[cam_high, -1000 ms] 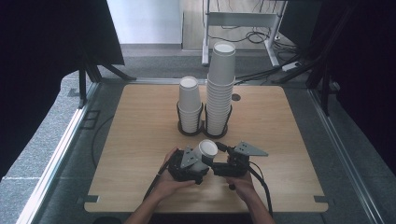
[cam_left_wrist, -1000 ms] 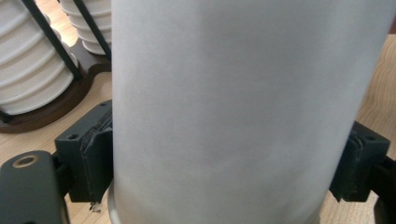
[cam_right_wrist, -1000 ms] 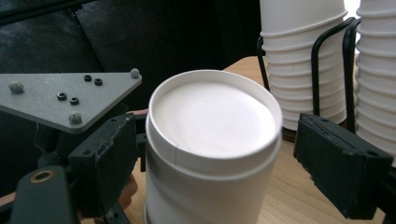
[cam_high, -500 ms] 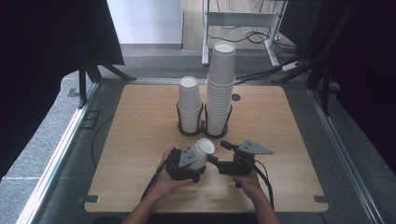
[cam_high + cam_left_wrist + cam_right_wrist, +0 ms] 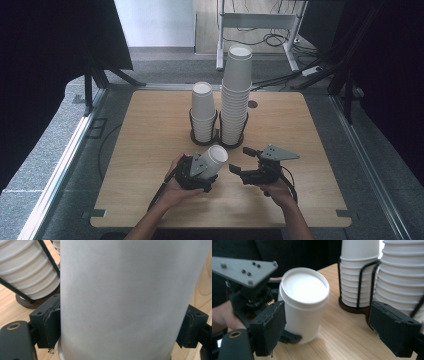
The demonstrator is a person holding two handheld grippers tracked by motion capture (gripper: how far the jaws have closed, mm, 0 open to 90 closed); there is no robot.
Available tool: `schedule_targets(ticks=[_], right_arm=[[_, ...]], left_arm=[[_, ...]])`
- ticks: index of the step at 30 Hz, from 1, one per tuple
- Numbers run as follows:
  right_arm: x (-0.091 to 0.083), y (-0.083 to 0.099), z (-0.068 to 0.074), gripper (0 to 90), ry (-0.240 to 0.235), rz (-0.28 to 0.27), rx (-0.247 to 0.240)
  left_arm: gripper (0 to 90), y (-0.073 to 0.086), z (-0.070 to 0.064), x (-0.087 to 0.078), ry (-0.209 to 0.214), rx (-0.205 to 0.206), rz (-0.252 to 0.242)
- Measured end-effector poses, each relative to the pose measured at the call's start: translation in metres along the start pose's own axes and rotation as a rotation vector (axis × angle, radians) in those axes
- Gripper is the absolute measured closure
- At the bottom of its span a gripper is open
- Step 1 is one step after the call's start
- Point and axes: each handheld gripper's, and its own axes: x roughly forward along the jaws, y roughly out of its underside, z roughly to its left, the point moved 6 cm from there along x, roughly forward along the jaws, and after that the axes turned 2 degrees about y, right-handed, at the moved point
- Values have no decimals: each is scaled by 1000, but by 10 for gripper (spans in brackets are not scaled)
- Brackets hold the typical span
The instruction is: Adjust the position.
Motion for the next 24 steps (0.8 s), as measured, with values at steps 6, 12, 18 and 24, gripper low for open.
schedule_targets(ticks=[6,12,18,24], right_arm=[[1,4,-7,147,35,104,-69],[8,1,-12,148,36,235,-169],[16,-7,-11,141,16,410,-346],[25,-18,-8,135,-52,582,-485]], left_arm=[[127,-3,4,0,-15,13,2],[127,-5,7,3,-45,64,31],[127,-4,9,8,-51,100,64],[127,-8,3,12,-64,163,91]])
